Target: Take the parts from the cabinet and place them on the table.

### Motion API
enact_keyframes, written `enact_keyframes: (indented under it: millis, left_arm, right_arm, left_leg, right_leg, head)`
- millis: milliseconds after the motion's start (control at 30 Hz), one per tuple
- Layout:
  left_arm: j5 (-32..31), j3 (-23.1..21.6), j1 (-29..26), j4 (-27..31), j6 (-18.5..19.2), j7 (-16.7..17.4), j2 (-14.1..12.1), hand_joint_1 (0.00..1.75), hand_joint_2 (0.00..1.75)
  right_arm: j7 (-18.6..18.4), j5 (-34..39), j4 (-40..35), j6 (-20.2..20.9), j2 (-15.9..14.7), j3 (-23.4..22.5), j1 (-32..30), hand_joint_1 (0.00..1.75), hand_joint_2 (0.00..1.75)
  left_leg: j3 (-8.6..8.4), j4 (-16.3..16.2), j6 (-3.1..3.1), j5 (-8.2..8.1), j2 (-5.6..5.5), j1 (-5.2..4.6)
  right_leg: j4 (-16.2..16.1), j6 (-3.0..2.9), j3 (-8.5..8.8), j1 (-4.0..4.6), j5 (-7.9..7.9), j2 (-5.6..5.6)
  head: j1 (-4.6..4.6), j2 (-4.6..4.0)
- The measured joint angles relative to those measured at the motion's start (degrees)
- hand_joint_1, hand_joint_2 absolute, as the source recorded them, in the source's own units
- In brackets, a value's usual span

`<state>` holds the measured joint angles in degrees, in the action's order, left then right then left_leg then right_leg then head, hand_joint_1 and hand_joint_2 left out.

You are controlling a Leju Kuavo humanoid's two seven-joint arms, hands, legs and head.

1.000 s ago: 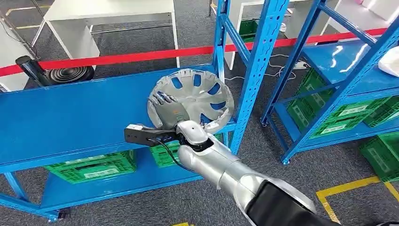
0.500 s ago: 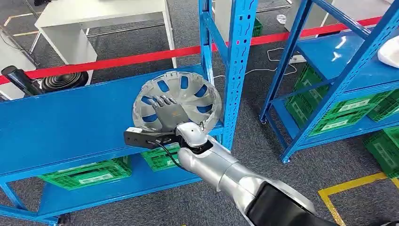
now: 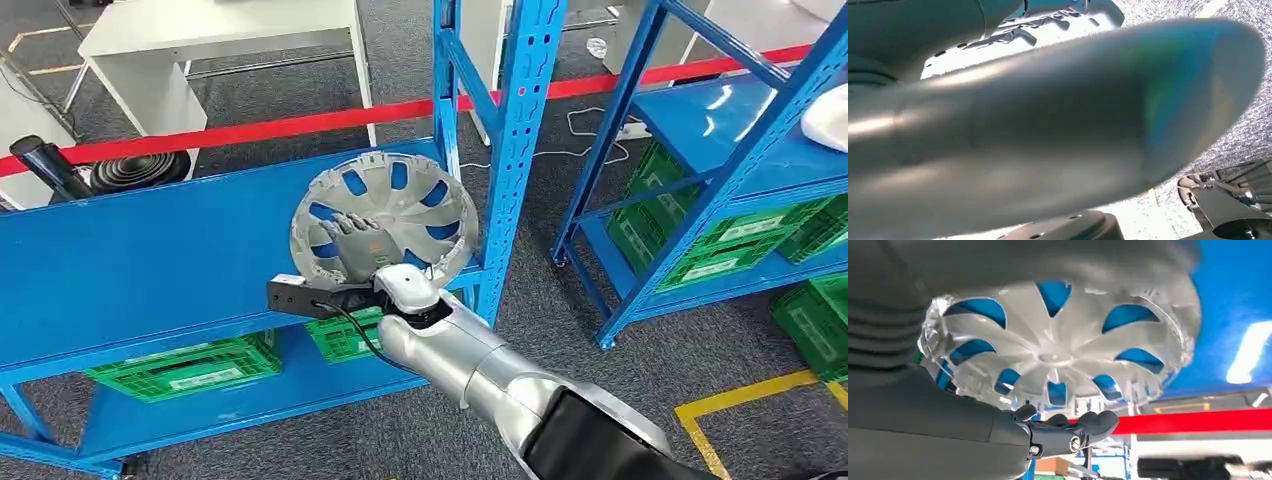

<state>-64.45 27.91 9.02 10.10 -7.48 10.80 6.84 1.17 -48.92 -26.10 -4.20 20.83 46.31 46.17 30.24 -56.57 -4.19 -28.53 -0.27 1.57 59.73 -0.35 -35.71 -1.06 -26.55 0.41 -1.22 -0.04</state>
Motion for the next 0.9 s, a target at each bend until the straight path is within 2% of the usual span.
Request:
enact_keyframes:
  millis: [367,900]
  left_arm:
    - [-0.42,0.35,0.0,0.0,0.02,0.0,0.0,0.0,0.0]
    - [-1.05,0.42,0.07,0.11,0.02,0.02,0.0,0.0,0.0]
  right_arm:
    - [-2.3,0.77,2.21,1.12,-1.62,0.0,-0.02,0.0,1.75]
    - [-2.78,0.74,4.98,3.34,-3.67,0.0,-1.07,0.0,1.75]
  left_leg:
    - [0.01,-0.25,0.22,-0.14,0.0,-0.03]
    - [0.01,-0.27,0.25,-0.17,0.01,-0.05]
  right_leg:
    - [-0.11,0.08,0.17,-0.02,0.05,0.0]
    - [-0.12,0.1,0.17,-0.05,0.05,0.0]
  head:
    - [0.0,0.0]
    - [0.0,0.0]
